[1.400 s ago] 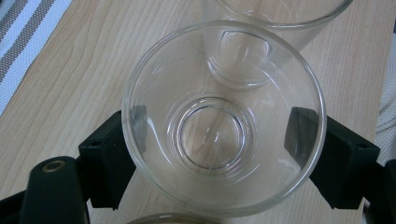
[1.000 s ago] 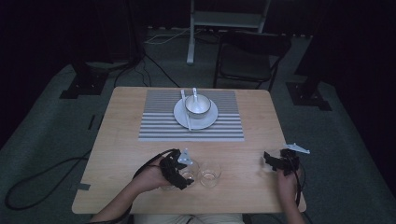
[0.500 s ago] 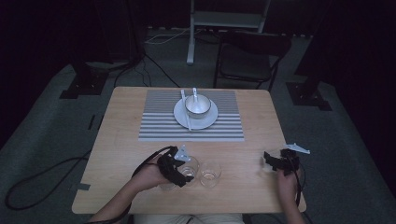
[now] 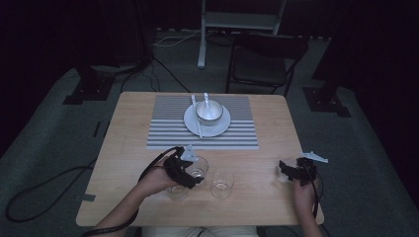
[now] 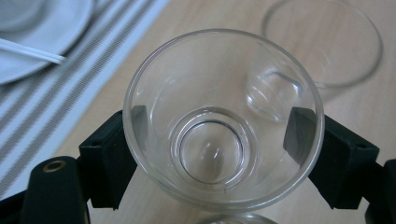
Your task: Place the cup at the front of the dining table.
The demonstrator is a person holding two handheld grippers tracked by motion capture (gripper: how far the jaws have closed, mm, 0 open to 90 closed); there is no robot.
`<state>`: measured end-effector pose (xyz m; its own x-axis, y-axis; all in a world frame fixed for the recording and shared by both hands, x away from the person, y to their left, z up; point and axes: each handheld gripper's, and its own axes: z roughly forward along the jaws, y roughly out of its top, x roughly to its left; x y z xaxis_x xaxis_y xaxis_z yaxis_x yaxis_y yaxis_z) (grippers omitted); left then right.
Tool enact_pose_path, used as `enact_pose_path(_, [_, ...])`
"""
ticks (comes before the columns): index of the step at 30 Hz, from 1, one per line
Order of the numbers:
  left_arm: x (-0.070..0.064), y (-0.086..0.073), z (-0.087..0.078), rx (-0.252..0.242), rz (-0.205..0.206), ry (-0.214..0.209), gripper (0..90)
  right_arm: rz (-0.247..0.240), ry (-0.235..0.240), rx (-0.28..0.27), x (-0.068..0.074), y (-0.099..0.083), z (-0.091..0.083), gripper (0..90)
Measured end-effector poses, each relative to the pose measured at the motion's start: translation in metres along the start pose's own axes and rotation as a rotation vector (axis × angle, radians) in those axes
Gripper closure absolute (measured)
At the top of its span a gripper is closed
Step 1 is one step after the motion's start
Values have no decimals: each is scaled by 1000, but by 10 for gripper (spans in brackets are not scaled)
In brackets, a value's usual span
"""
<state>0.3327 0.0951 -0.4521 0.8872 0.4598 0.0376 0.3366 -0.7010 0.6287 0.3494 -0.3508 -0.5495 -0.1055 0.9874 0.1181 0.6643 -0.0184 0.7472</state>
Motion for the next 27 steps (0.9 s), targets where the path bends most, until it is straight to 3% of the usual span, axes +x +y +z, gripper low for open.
enact_pose_path(8, [12, 3, -4, -26, -25, 43, 198, 0, 0, 0, 0, 0, 0, 127])
enact_pose_path(9, [18, 4, -6, -30, -34, 69, 198, 0, 0, 0, 0, 0, 0, 127])
enact_pose_path(18, [38, 6, -13, -46, -72, 146, 198, 1, 1, 0, 0, 0, 0, 127])
enact_pose_path(27, [56, 4, -23, -61, -119, 198, 198, -1, 1, 0, 0, 0, 0, 127])
